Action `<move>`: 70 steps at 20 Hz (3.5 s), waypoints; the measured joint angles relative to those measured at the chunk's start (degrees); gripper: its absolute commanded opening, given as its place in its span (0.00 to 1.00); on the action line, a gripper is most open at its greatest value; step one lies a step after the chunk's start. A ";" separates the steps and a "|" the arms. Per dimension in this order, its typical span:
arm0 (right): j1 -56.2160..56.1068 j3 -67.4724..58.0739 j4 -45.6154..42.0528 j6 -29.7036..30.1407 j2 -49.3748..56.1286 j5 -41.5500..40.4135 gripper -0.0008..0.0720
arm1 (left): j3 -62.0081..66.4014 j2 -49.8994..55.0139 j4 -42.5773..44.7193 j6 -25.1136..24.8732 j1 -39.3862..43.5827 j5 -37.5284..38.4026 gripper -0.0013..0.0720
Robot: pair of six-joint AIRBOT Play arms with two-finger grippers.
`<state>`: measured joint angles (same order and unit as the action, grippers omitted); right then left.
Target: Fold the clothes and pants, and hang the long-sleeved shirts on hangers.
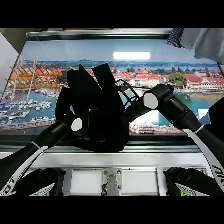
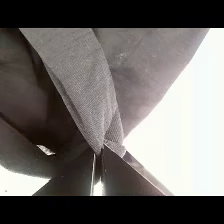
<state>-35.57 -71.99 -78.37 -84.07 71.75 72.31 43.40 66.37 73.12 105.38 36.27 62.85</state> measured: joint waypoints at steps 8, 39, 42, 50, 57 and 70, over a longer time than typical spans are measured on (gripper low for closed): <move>0.00 0.31 0.04 -0.17 -0.59 0.17 0.04 | -0.04 1.16 -1.09 -0.39 0.02 -4.76 0.60; 11.21 -40.87 -11.63 -11.80 -19.45 -9.94 0.04 | 67.28 -12.98 0.85 -4.09 -7.45 -15.80 0.04; 11.87 -41.11 -14.32 -14.53 -16.06 -8.66 0.04 | 71.41 -6.16 3.85 -3.43 -9.01 -13.18 0.04; 16.83 -39.45 -16.63 -13.88 -4.37 11.06 0.04 | 69.57 7.08 6.01 -1.70 -15.34 6.56 0.04; 8.52 -19.45 -17.86 -18.25 -8.63 22.67 0.04 | 33.99 -5.29 7.96 -2.03 -7.04 14.97 0.04; -1.60 5.33 -16.72 -27.02 -12.33 21.49 0.04 | -1.27 -22.69 1.36 10.80 7.23 6.84 0.96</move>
<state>-37.17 -66.65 -95.09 -111.09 59.42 93.80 42.13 43.68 74.48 116.18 43.51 69.69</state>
